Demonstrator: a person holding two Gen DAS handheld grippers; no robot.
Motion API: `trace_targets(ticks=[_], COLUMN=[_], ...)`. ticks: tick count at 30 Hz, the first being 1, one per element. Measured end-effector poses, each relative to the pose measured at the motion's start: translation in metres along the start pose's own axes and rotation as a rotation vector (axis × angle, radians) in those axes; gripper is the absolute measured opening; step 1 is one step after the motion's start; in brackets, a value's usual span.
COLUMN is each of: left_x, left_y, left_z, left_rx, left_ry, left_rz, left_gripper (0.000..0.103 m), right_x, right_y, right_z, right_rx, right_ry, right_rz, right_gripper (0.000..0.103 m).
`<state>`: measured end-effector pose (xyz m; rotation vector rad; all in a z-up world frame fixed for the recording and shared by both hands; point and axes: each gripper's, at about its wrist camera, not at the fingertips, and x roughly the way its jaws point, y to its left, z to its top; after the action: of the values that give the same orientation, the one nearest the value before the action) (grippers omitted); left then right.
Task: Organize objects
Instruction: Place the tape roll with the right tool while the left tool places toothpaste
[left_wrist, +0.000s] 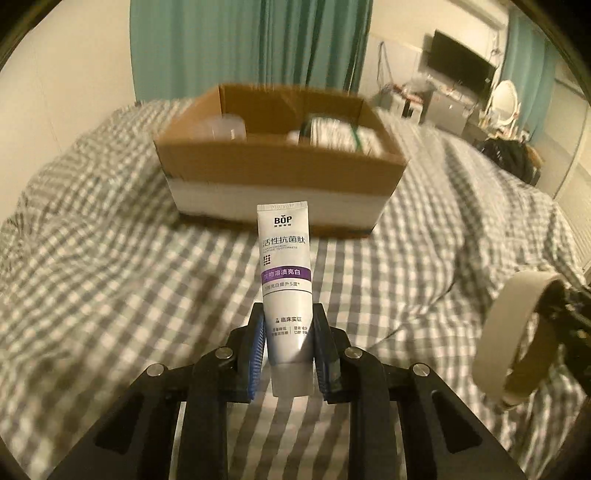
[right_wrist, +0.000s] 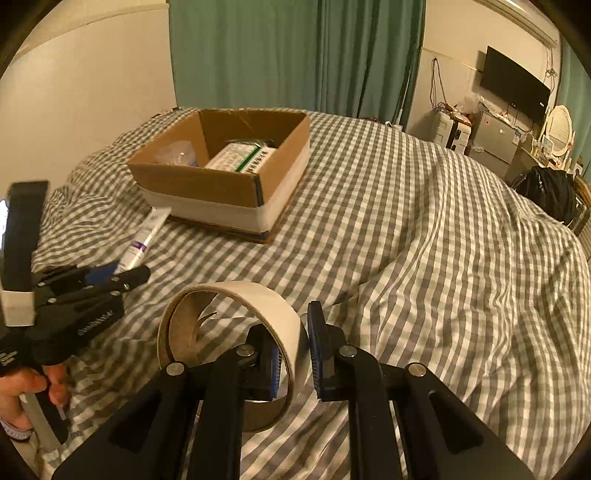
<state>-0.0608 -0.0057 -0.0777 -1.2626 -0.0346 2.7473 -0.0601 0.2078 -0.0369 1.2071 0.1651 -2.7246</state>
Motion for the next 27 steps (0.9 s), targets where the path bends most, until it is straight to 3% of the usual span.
trace_targets(ticks=[7,14,21,27], left_x=[-0.053,-0.074,-0.062,-0.018], left_y=[-0.004,0.004,0.014,0.021], left_z=[0.027,0.060,0.102,0.137], left_rx=[0.007,0.017,0.021,0.039], left_ry=[-0.114,-0.192,-0.236,-0.231], left_rz=[-0.023,-0.020,-0.008,0.001], left_gripper=[0.023,0.023,0.023,0.023], right_x=[-0.036,-0.049,-0.038,0.010], right_y=[0.019,0.039,0.038,0.039], right_z=[0.024,0.065,0.115,0.149], right_rx=[-0.032,-0.098,-0.064,-0.031], right_ry=[-0.073,-0.140,-0.241,-0.258], right_rz=[0.000,-0.010,-0.005,0.017], right_gripper=[0.012,0.012,0.012,0.012])
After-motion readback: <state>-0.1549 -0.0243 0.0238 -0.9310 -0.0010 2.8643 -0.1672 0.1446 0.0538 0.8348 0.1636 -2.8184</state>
